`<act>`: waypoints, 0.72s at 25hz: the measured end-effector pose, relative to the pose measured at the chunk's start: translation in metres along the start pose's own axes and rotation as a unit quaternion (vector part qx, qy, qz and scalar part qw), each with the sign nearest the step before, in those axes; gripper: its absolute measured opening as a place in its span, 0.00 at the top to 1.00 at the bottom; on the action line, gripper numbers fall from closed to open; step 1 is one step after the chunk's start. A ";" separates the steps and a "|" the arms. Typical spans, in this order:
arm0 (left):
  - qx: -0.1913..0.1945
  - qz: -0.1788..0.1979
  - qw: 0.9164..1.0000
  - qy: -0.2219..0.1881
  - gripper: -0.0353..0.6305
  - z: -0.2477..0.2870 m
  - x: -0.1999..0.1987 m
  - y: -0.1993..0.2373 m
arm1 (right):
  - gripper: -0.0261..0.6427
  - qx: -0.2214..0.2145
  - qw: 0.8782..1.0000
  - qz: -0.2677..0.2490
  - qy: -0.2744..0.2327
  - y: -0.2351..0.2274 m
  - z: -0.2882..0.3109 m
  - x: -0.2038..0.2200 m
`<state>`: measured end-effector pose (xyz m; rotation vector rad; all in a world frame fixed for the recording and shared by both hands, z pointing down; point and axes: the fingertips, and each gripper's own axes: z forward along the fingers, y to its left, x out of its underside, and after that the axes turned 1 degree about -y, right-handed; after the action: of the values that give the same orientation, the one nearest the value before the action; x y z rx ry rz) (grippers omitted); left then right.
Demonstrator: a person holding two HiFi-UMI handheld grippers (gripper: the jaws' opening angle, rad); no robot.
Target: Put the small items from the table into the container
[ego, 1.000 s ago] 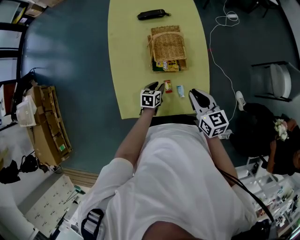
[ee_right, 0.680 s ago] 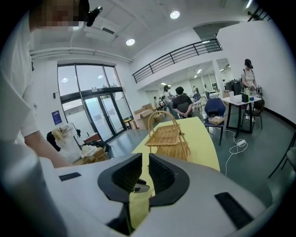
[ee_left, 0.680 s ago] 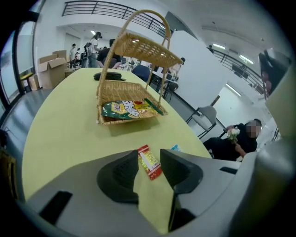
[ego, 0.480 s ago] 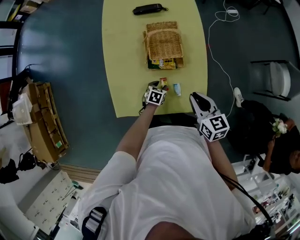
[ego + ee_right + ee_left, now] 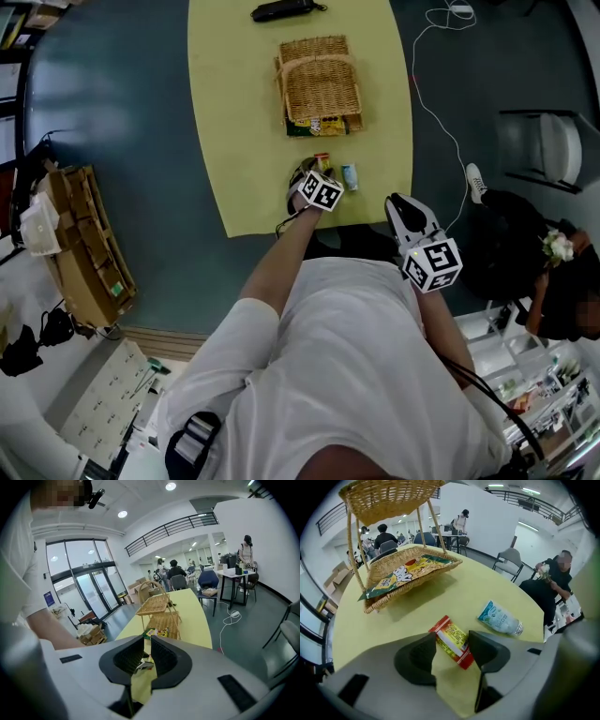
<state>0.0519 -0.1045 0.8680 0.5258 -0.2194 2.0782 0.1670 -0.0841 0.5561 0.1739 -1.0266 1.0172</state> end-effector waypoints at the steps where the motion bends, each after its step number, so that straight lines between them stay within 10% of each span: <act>1: -0.001 -0.003 1.000 -0.005 0.61 -0.003 -0.004 0.001 | 0.88 0.000 1.000 0.001 0.001 -0.001 0.001 0.001; 10: 0.025 -0.073 0.997 -0.028 0.86 -0.024 -0.004 0.009 | 0.88 -0.004 1.000 -0.003 -0.008 0.004 0.007 -0.007; 18: 0.034 -0.104 0.993 -0.055 0.88 -0.046 -0.005 0.027 | 0.88 -0.013 1.000 -0.012 -0.018 0.020 0.011 -0.014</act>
<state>0.0186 -0.1069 0.8261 0.6768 -0.1517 1.8621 0.1424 -0.0877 0.5447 0.1843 -1.0682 0.9814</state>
